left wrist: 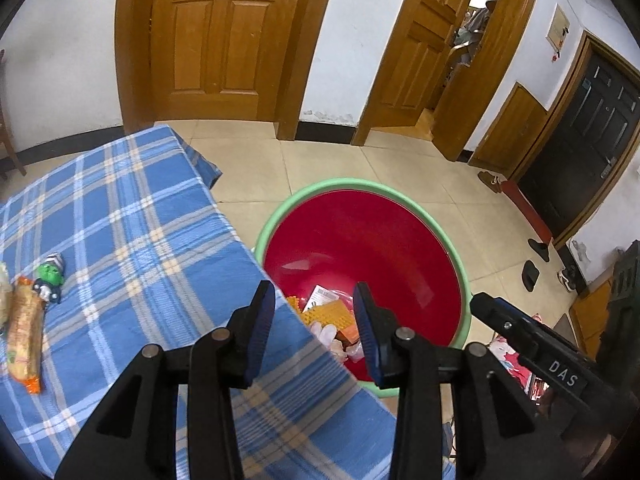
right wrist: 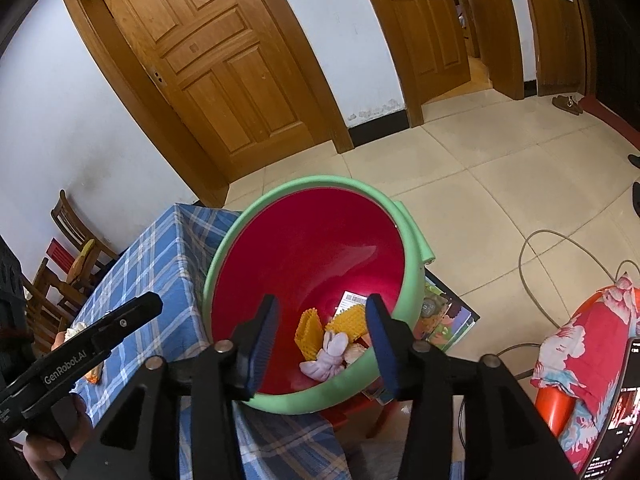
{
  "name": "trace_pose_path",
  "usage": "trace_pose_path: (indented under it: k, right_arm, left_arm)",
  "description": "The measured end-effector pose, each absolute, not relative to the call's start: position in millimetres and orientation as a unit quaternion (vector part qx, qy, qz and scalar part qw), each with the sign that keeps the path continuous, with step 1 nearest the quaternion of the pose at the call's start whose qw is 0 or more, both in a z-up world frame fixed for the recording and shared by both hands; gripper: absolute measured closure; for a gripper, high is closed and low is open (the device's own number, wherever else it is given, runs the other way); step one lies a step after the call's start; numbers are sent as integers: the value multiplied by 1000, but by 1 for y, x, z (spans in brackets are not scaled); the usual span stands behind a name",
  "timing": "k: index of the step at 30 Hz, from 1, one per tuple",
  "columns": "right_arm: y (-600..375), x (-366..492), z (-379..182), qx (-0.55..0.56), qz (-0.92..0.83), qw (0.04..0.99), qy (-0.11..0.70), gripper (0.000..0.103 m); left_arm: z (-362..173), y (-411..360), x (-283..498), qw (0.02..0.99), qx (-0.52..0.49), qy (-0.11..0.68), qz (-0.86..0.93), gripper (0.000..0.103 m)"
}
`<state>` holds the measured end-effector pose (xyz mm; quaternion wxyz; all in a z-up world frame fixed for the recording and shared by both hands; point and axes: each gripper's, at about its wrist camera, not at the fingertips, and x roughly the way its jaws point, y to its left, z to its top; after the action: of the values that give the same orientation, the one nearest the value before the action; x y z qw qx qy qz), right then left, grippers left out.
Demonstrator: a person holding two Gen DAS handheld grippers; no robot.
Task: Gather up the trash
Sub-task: 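Move both grippers back toward the snack packet and crumpled paper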
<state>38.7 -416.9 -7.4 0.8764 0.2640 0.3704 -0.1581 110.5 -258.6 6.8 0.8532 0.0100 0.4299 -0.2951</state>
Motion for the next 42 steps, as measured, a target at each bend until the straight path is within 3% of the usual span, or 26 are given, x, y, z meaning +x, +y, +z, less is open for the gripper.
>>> trace_pose_path:
  k: [10,13,19,42]
  right_arm:
    - [-395,35,9,254,-148,886,359,32]
    - [-387,34,13,250,-147,887,359,21]
    - [-370,38,20,238,-142,891,358,13]
    - [-324,63,19,223,-106,891,382,12]
  left_arm:
    - [20,-220,102,874,1,415,-253,39]
    - [24,-207,101,880,-3,410,-239,36]
    - [29,-176,102,890,-14,404,-212,35]
    - [35,-75,119,914,-40,384,-124,35]
